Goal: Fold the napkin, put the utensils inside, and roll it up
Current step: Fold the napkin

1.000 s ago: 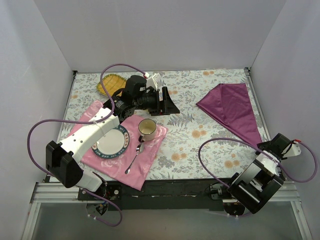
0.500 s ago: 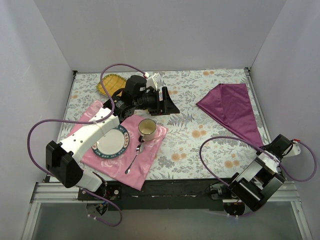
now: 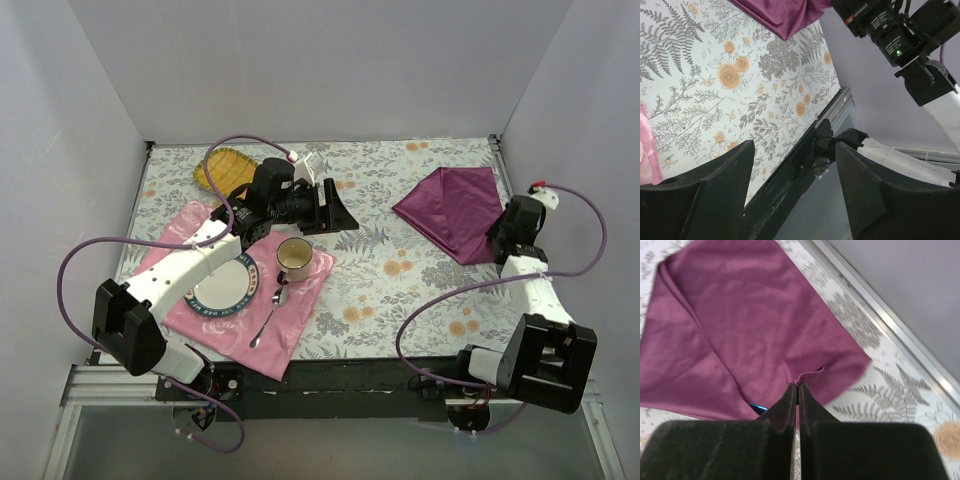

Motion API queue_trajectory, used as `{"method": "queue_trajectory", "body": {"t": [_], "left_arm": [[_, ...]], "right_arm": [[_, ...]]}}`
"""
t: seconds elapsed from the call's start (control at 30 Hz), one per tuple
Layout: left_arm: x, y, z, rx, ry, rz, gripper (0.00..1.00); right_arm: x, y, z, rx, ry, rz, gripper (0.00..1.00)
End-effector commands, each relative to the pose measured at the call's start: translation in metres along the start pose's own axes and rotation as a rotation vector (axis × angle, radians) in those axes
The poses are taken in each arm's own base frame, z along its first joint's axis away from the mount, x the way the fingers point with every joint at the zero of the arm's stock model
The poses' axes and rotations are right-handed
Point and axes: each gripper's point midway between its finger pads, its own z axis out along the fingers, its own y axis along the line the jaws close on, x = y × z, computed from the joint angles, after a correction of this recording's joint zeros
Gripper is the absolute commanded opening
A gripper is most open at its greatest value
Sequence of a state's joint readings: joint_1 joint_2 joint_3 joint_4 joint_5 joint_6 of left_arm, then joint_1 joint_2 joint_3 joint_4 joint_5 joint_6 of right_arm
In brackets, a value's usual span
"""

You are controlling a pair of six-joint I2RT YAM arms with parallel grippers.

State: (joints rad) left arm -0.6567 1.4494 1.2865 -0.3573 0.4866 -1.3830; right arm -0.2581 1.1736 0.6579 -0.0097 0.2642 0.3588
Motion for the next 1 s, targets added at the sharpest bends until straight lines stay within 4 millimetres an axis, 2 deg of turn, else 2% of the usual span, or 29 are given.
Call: {"method": "queue_trajectory", "body": {"t": [0.0, 0.07, 0.23, 0.37, 0.4, 0.5, 0.53, 0.63, 0.87, 0.97], "left_arm": [[-0.009, -0.002, 0.003, 0.005, -0.037, 0.041, 0.65], [-0.009, 0.001, 0.007, 0.001, -0.03, 0.039, 0.65], [-0.005, 0.007, 0.012, -0.011, -0.005, 0.048, 0.65], [0.001, 0.013, 0.014, -0.022, 0.021, 0.046, 0.65], [0.003, 0.014, 0.014, -0.023, 0.027, 0.043, 0.65], [0.004, 0.014, 0.015, -0.02, 0.033, 0.042, 0.65], [0.004, 0.014, 0.014, -0.018, 0.033, 0.041, 0.65], [0.002, 0.011, 0.013, -0.009, 0.025, 0.04, 0.65], [0.003, 0.009, 0.012, -0.004, 0.022, 0.026, 0.65], [0.003, 0.009, 0.01, -0.011, 0.018, 0.027, 0.65]], "right_arm": [[-0.053, 0.043, 0.009, -0.049, -0.118, -0.161, 0.01], [-0.067, 0.064, 0.017, -0.082, -0.121, -0.197, 0.01], [-0.074, 0.113, 0.018, -0.193, -0.121, -0.301, 0.01], [-0.077, 0.128, 0.01, -0.23, -0.127, -0.354, 0.01], [-0.069, 0.124, 0.008, -0.222, -0.095, -0.37, 0.01], [-0.073, 0.124, -0.001, -0.257, -0.126, -0.412, 0.01], [-0.064, 0.123, -0.002, -0.271, -0.113, -0.434, 0.01], [-0.067, 0.136, -0.008, -0.361, -0.159, -0.487, 0.01], [-0.053, 0.179, -0.001, -0.578, -0.09, -0.537, 0.01], [-0.043, 0.189, 0.003, -0.642, -0.049, -0.572, 0.01]]}}
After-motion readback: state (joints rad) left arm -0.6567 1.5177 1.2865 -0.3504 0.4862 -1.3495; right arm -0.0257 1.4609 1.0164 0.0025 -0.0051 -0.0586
